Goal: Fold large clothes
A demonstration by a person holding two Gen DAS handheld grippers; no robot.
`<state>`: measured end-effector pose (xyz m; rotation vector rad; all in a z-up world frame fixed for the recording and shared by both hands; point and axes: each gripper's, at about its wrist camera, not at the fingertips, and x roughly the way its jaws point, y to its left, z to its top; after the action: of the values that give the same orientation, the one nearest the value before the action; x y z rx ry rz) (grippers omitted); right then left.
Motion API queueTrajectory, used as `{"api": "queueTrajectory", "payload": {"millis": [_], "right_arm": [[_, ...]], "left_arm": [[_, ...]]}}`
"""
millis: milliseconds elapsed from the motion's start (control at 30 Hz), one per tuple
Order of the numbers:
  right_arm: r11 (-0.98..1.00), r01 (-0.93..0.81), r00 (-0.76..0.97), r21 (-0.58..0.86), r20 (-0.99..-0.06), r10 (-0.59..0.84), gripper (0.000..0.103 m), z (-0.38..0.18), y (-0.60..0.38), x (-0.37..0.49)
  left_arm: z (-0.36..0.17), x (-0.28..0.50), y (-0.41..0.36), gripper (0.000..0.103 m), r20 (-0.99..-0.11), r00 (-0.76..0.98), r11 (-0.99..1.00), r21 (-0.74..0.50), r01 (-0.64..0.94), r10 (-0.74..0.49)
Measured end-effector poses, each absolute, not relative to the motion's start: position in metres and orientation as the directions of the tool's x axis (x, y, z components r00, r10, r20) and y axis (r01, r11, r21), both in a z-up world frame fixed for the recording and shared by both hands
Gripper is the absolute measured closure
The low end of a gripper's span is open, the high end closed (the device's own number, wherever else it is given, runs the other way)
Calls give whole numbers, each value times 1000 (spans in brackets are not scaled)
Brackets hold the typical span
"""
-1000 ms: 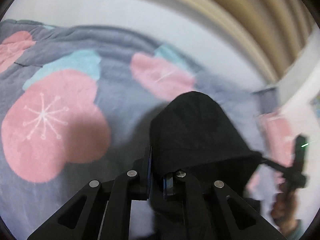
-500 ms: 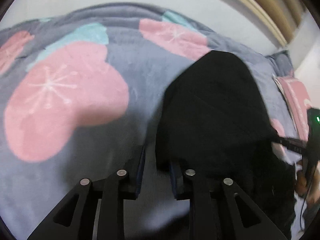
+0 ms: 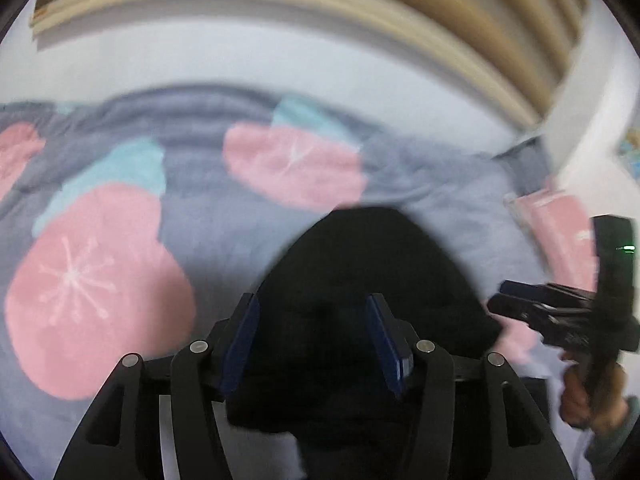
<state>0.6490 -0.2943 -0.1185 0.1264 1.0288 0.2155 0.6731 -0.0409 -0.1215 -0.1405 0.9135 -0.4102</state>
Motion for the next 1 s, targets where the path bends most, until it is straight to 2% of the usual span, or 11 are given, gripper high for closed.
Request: {"api": "queueTrajectory", "payload": {"millis": [133,200,267,400,533,633,700,833,900,933,1000], "right_arm": [[980,-134,403,150,-895,192,47,-186,-292,648],[973,-126,423,191,-877,227,47,-191,-300,644],[968,-113,413,224,-875,251,47,-188,-307,646],[964,-165,437,207,-861,260,47,-152,-305,643],[942,-211,539,260,-773,335,47,-96,-300,658],[950,-216,556,225,-771,309,47,-89,-284,690],[963,-194,538,186,-801,263,47,-102,-270,713],[972,-152,405,178,-886,226,47,-164,-257,747],[975,-164,397,151,-895,205,46,-187,-254,747],[977,-172,411,130,-891,191,46,-192,-252,744],[979,-173,421,110,-890,174,46,-196,-255,743]], "left_arm": [[-187,674,-41,44,-810,466,934,-299,196,-357],[-204,673,-31,44,-799,453,918,-356,172,-395],[-205,679,-22,39,-799,422,901,-410,140,-429],[-182,677,-21,40,-794,427,899,-411,150,-434],[-130,670,-20,40,-693,529,866,-459,200,-490],[-114,688,-39,40,-674,537,859,-452,242,-507],[-125,704,-52,40,-706,523,878,-416,239,-477],[-154,713,-55,40,-762,493,907,-366,208,-420],[-185,714,-52,38,-828,439,937,-311,160,-349],[-199,715,-48,36,-840,404,932,-330,152,-363],[-211,713,-39,35,-811,416,910,-387,148,-412]]}}
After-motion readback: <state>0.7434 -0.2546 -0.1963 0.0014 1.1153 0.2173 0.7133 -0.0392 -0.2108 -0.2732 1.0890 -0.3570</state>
